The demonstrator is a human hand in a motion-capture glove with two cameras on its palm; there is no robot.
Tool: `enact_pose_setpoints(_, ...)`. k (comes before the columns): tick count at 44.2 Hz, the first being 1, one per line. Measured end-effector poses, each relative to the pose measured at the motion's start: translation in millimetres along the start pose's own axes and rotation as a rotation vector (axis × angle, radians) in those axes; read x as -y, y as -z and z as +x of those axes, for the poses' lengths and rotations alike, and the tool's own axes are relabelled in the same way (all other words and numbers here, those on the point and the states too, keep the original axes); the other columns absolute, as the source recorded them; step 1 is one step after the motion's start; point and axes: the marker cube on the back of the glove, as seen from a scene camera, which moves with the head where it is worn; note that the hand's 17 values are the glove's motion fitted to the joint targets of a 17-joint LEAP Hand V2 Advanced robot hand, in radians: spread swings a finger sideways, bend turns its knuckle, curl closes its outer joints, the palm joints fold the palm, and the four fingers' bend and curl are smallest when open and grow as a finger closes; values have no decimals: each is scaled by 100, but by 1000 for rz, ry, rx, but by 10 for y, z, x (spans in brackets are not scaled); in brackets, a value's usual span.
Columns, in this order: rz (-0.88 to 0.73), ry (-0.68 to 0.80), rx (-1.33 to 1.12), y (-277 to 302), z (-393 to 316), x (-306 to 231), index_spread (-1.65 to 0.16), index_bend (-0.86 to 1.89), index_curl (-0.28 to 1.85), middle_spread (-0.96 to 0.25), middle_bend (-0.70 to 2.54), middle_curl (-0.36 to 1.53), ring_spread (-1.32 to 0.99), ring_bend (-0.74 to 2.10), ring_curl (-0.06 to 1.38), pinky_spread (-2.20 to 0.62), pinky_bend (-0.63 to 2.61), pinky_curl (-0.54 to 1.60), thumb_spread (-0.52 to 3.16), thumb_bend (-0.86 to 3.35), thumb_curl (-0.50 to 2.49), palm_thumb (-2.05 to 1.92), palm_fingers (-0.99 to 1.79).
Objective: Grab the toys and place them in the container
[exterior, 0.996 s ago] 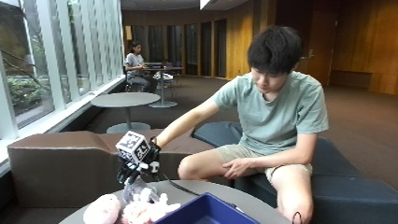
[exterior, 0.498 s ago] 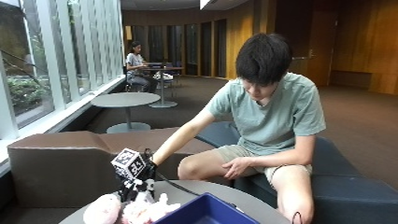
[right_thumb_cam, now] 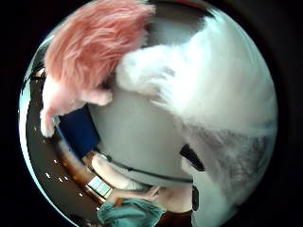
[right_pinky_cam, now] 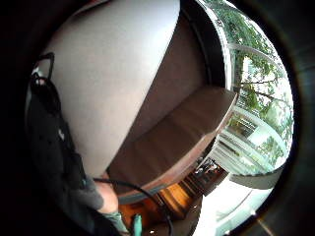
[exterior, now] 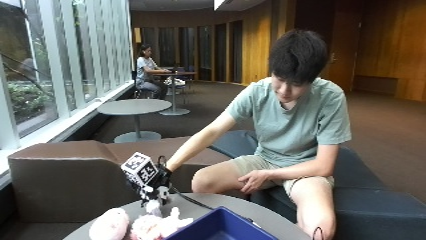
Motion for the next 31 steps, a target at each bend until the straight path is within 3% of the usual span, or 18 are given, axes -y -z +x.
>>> enact_pose_setpoints(6,86,18,26,468,19,-285,-22,50,42,-13,78,39,-27,120,58,-36,110,47,101,14,60,58,118)
enact_pose_setpoints(19,290,40,-30,2087,-395,-1091,-21,69,57,-13,96,52,-27,126,61,-37,113,50,84,9,71,59,111)
enact_pose_setpoints(31,459,118,-90,3108,-1425,-1468,-19,75,68,-14,102,60,-26,133,62,-37,115,52,75,5,79,60,107)
